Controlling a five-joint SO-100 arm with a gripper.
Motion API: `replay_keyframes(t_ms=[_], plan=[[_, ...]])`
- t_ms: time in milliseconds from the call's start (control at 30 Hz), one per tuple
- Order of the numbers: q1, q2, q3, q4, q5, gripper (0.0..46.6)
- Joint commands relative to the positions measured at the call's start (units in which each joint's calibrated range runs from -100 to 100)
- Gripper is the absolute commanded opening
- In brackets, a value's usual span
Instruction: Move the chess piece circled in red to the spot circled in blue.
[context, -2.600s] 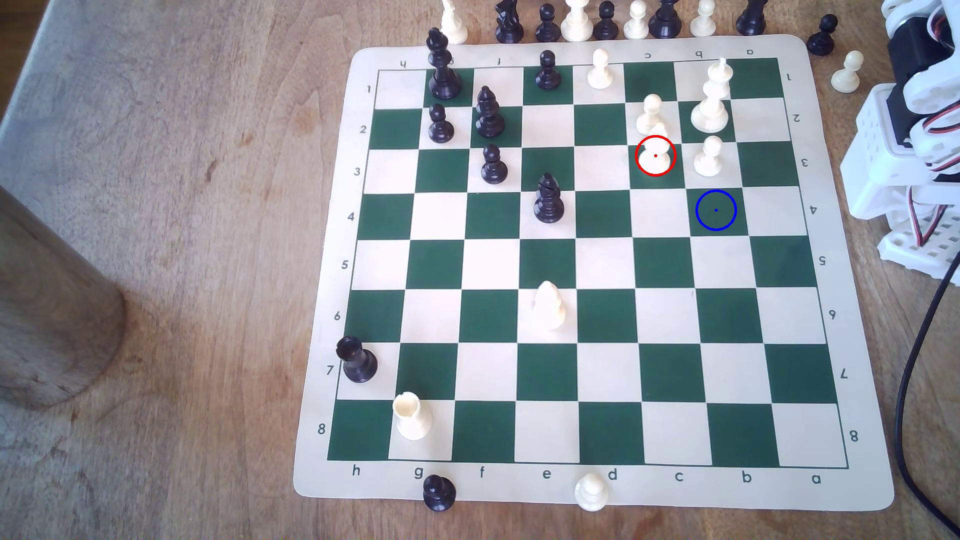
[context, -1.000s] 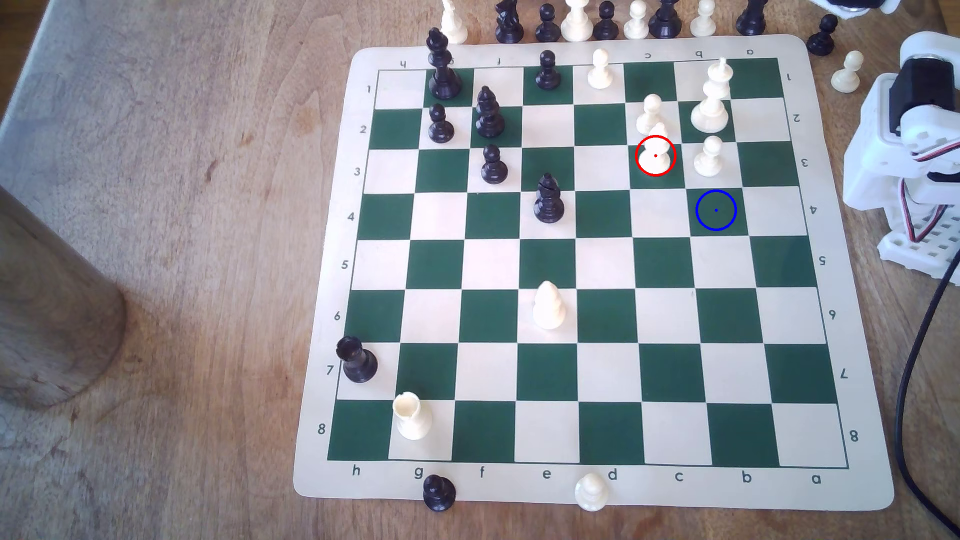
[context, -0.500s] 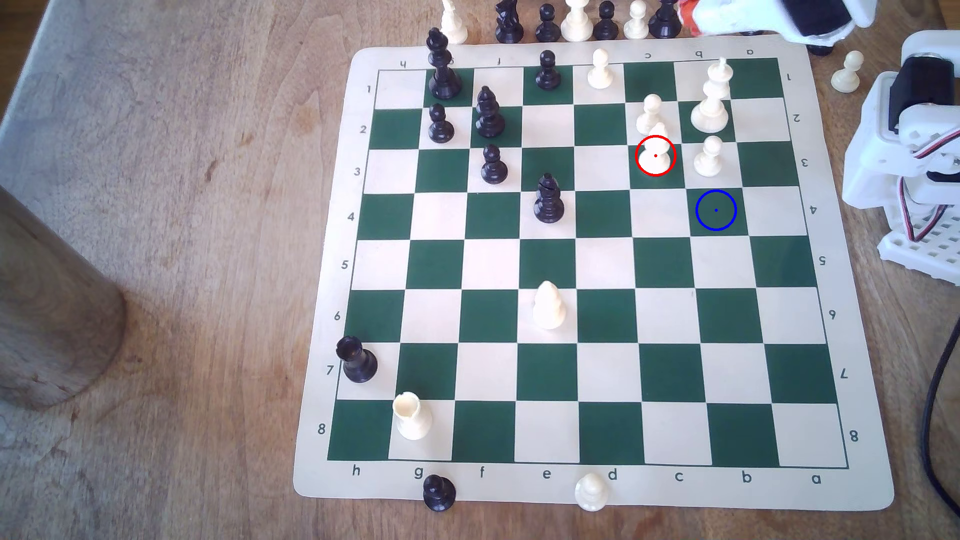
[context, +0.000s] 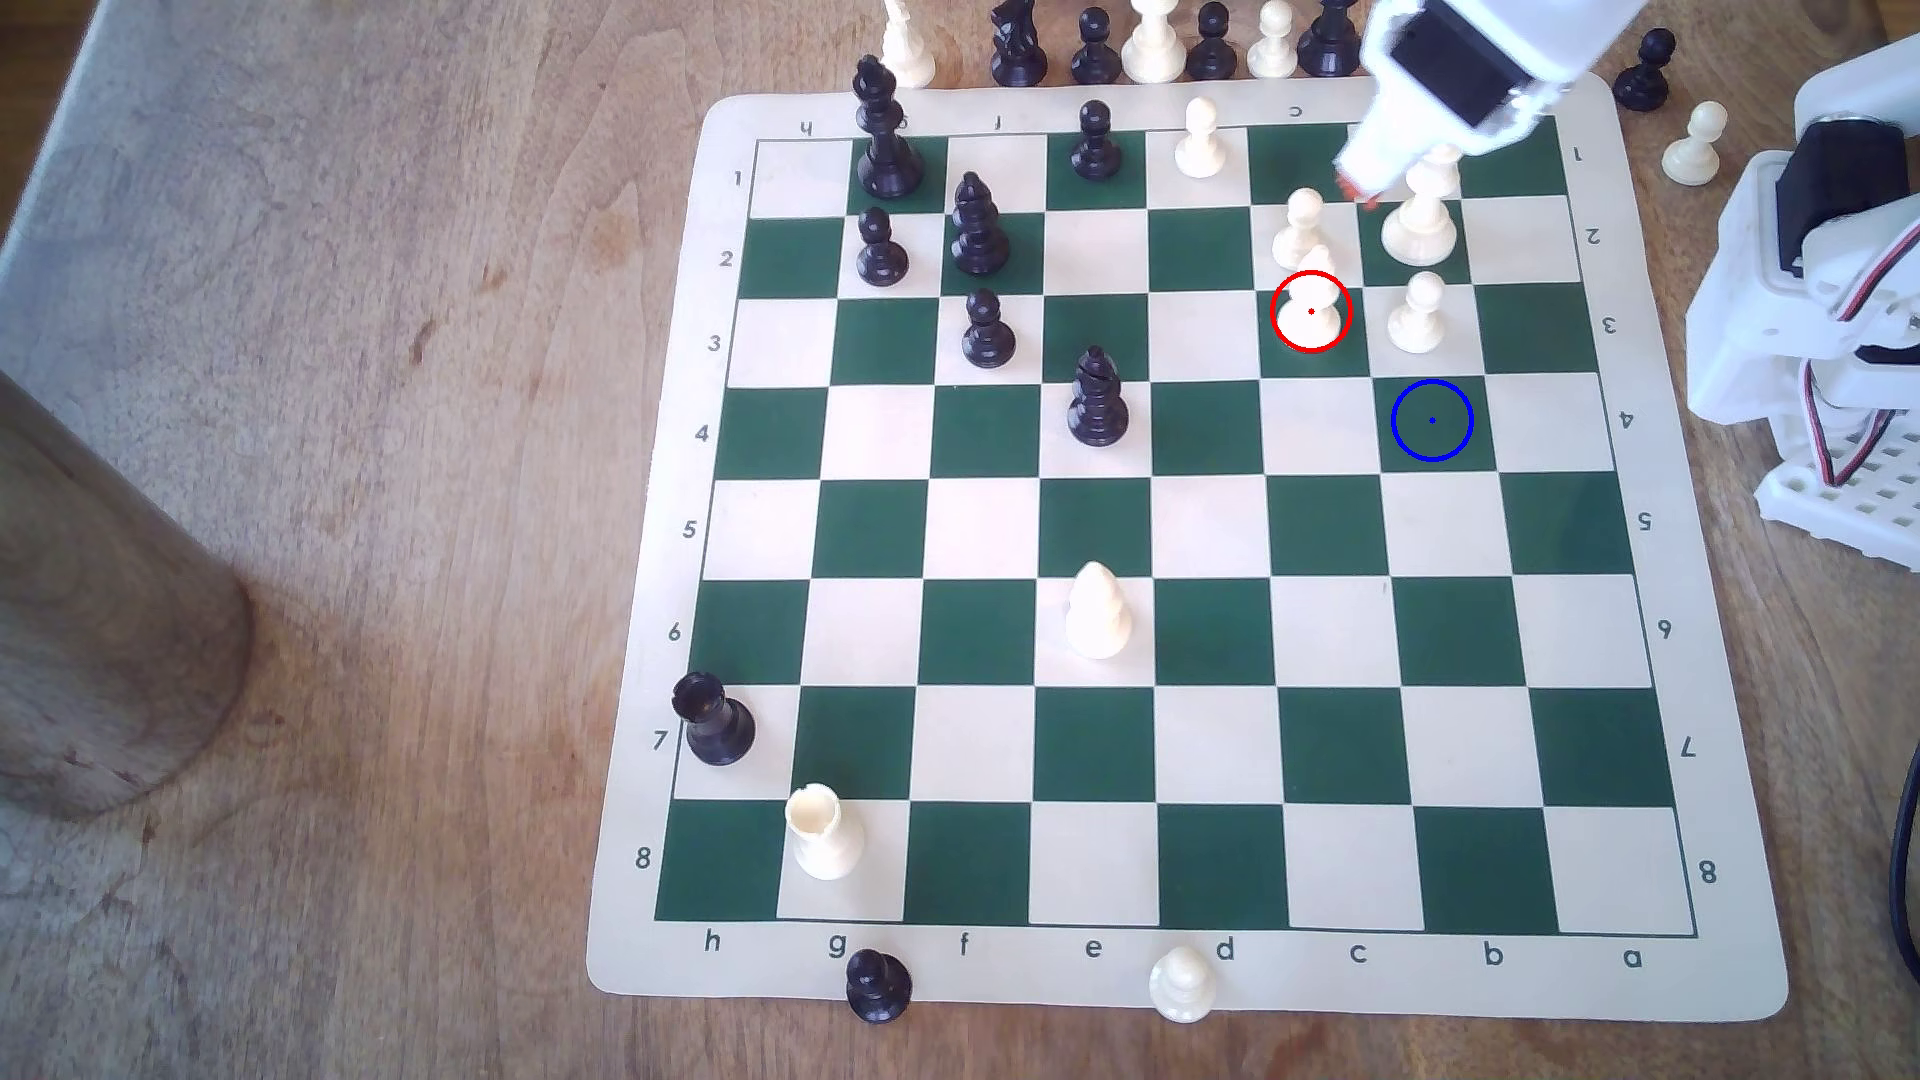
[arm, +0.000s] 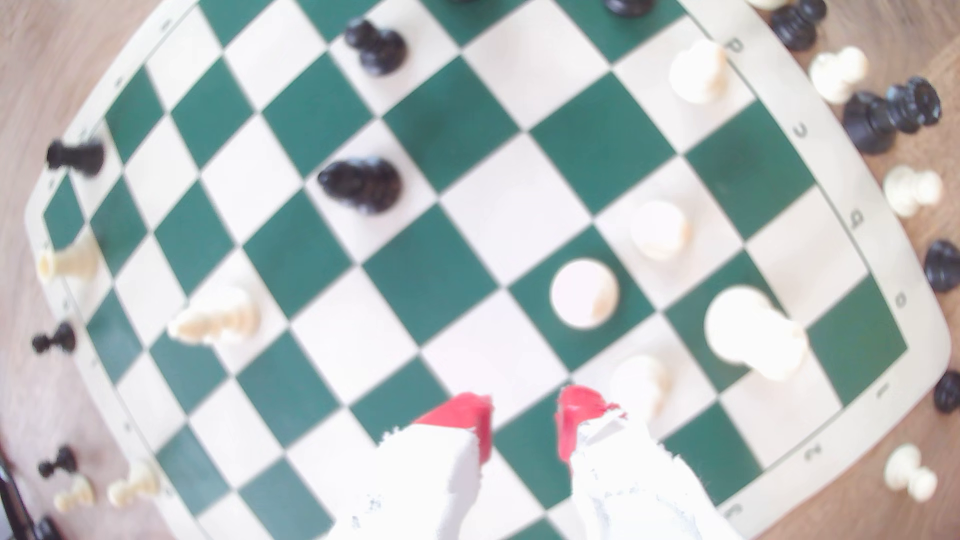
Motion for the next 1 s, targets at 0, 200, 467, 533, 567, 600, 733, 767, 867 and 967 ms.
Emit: replay_keyframes(t_ms=[0,200,467,533,567,600,733,767,867,967], plan=[[1.32,1.13,-0.38,-2.66,0.10,13.8],[2.18,6.05,0.71,-3.81,0.39,14.4],[2.10,14.54,1.44,-4.63,-1.12,17.0],[1.56,16.16,2.07,-5.37,-1.47,17.0],[1.40,16.58,2.43,-5.69,-1.51,16.8],[1.24,17.00,2.98,-6.27,-1.51,16.8],[1.79,19.21,6.51,-10.28,-1.51,16.3],[1.87,19.47,7.06,-10.85,-1.42,16.3],[2.10,20.65,8.15,-12.82,-1.37,16.3],[2.10,22.18,8.15,-14.21,-1.22,15.8]])
